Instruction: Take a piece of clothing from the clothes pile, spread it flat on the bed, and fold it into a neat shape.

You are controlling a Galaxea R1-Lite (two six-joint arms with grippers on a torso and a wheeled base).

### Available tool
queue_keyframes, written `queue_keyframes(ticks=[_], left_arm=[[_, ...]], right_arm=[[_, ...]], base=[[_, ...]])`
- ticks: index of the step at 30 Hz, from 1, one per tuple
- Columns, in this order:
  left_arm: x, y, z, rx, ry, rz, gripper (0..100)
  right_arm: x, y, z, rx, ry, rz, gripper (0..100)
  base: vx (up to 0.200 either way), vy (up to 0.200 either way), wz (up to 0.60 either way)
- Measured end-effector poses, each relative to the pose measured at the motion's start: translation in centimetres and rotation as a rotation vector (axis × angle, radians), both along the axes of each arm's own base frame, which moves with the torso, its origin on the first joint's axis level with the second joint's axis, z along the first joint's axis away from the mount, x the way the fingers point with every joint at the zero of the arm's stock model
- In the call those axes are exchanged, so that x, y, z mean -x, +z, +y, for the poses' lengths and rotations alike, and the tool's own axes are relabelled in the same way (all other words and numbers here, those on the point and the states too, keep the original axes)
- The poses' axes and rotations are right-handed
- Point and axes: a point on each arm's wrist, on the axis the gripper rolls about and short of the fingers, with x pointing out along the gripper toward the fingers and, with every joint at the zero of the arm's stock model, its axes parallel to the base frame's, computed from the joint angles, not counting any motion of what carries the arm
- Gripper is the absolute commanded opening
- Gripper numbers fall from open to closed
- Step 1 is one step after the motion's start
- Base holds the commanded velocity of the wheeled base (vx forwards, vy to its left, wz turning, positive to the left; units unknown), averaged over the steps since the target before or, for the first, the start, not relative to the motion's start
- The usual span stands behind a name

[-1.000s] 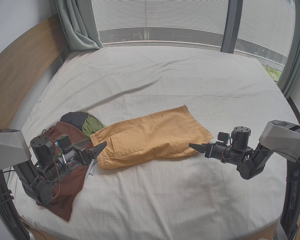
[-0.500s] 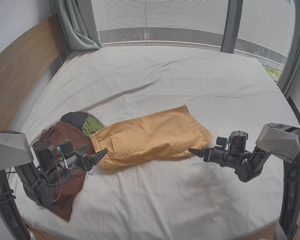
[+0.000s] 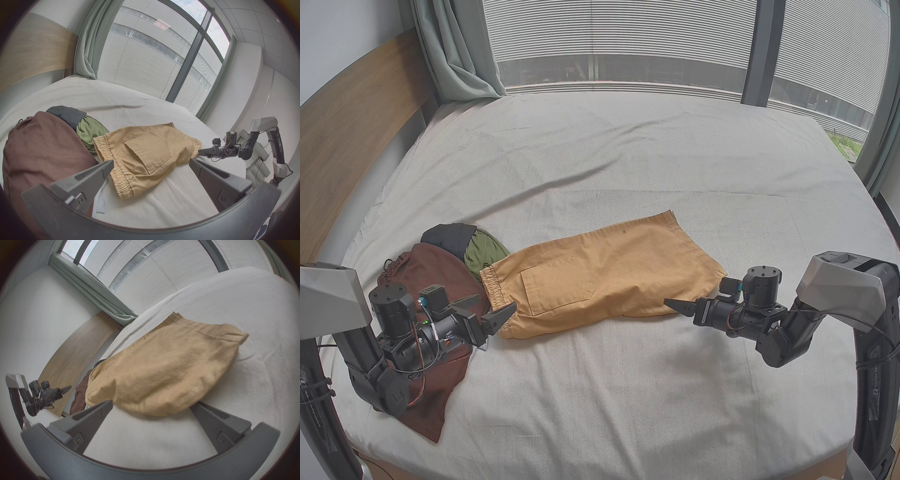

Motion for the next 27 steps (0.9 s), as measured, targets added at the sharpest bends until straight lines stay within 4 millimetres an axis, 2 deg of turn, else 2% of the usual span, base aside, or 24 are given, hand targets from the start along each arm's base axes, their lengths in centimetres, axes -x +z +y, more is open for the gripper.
queue_keyframes(ticks=[10,18,27], left_arm=[[-0.1,-0.1,0.0,0.001,0.002,0.003,100],[-0.1,-0.1,0.1,0.002,0.001,0.001,100],[-0.2,-0.2,0.1,0.002,0.002,0.002,100]], right_arm=[[-1.6,-1.4,2.1,-0.051,-0.012,0.021,100],[-2.7,-1.7,3.5,-0.105,-0.048,0.016,100],[-3.2,-2.0,4.1,-0.135,-0.059,0.019,100]], base=[[0.0,0.0,0.0],[0.0,0.0,0.0],[0.0,0.0,0.0]])
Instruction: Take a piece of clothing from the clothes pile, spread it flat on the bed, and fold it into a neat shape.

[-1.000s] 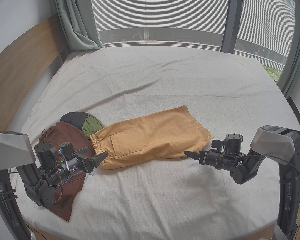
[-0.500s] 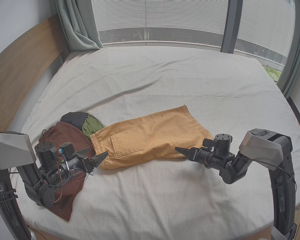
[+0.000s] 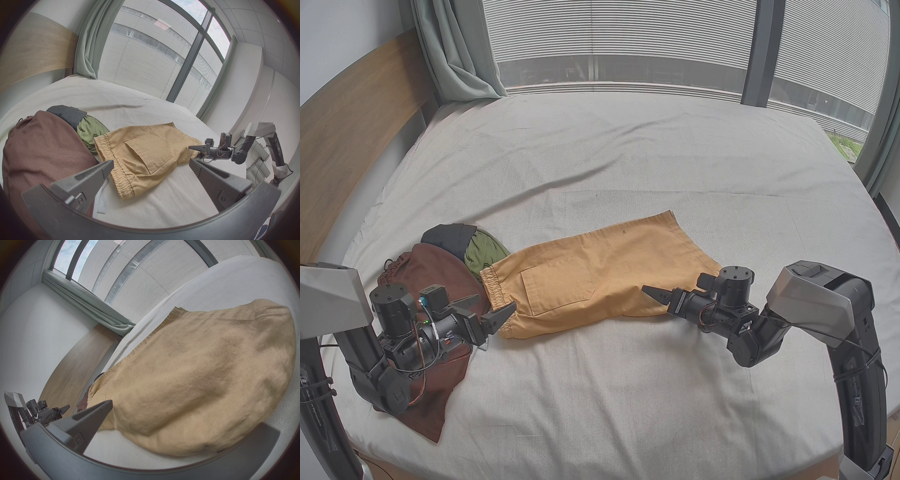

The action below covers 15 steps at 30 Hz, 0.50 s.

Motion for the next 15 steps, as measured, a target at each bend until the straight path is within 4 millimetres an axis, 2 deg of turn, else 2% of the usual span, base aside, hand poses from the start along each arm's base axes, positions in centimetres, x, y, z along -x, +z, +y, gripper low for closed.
queue_keyframes(ticks=[1,2,15], left_arm=[[-0.01,-0.03,0.01,0.0,0.001,0.001,100],[-0.01,-0.06,0.0,0.0,0.0,0.002,100],[-0.09,-0.45,-0.03,-0.002,0.0,0.015,100]], right_arm=[[0.0,-0.02,0.02,-0.003,-0.001,0.001,100],[0.01,-0.03,0.04,-0.004,-0.001,0.001,0],[0.11,-0.21,0.11,-0.03,-0.027,-0.007,0]], base=[[0.0,0.0,0.0],[0.0,0.0,0.0],[0.0,0.0,0.0]])
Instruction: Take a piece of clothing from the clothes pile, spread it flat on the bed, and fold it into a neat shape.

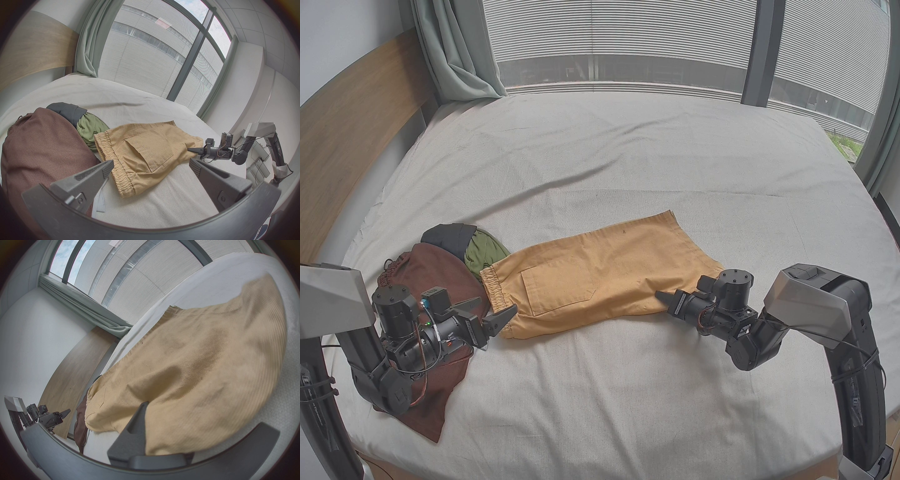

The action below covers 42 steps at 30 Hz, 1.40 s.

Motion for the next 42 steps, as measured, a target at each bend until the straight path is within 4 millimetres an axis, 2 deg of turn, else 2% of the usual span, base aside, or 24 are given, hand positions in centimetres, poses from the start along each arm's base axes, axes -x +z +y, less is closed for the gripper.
queue_keyframes(ticks=[8,17,27,42], left_arm=[[0.0,-0.1,0.0,0.001,-0.002,0.003,100],[0.0,-0.3,0.0,0.001,-0.001,0.01,100],[0.0,-0.3,0.0,0.003,-0.001,0.01,100],[0.0,-0.8,-0.1,0.001,-0.007,0.029,100]], right_arm=[[1.0,-0.1,-0.7,0.014,-0.007,0.018,0],[3.1,0.4,-1.9,0.061,-0.008,0.041,0],[6.1,1.3,-3.0,0.11,0.001,0.059,0],[10.7,1.4,-5.3,0.203,-0.007,0.134,0]], base=[[0.0,0.0,0.0],[0.0,0.0,0.0],[0.0,0.0,0.0],[0.0,0.0,0.0]])
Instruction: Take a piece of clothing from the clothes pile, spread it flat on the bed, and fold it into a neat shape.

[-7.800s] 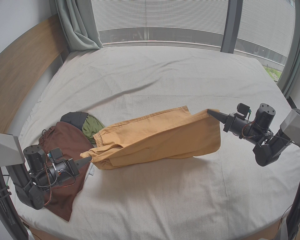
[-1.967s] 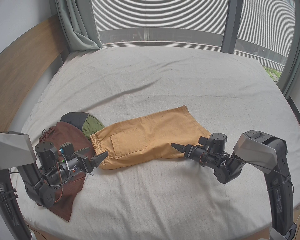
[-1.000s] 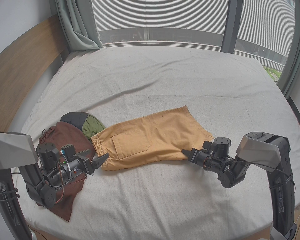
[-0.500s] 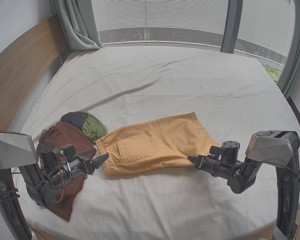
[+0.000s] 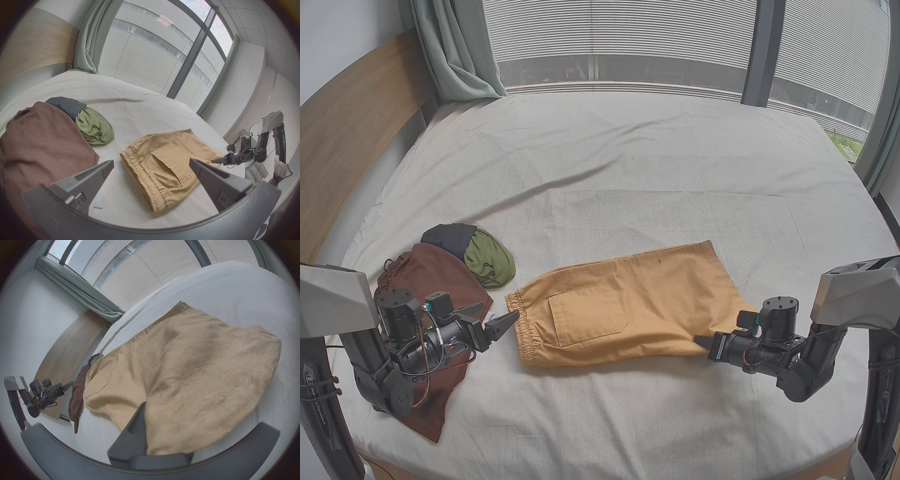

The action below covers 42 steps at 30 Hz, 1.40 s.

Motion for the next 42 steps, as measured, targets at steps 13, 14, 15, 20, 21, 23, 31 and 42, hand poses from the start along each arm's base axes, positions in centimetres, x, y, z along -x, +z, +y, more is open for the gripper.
queue_keyframes(ticks=[13,14,15,20,21,23,31,42], left_arm=[[0.1,-0.2,-0.1,0.0,-0.009,0.009,100],[0.1,-0.2,-0.1,0.0,-0.009,0.009,100],[0.1,-0.2,-0.1,0.0,-0.009,0.009,100],[0.1,-0.2,-0.2,0.002,-0.011,0.01,100],[0.1,-0.2,-0.2,0.003,-0.012,0.01,100],[0.1,-0.2,-0.3,0.005,-0.019,0.012,100],[0.2,-0.2,-0.4,0.013,-0.048,0.015,100],[0.1,-0.2,-0.5,0.016,-0.049,0.015,100]], right_arm=[[5.0,-0.3,-1.4,0.077,-0.012,0.07,0],[5.3,-0.4,-1.4,0.078,-0.01,0.07,0],[5.5,-0.5,-1.4,0.079,-0.009,0.072,0],[6.1,-1.0,-1.5,0.089,-0.019,0.068,0],[6.1,-1.1,-1.5,0.092,-0.024,0.068,0],[6.2,-1.4,-1.4,0.097,-0.029,0.065,0],[7.0,-2.4,-1.4,0.121,-0.015,0.112,100],[11.0,-1.7,-1.1,0.149,0.139,0.189,100]], base=[[0.0,0.0,0.0],[0.0,0.0,0.0],[0.0,0.0,0.0],[0.0,0.0,0.0],[0.0,0.0,0.0],[0.0,0.0,0.0],[0.0,0.0,0.0],[0.0,0.0,0.0]])
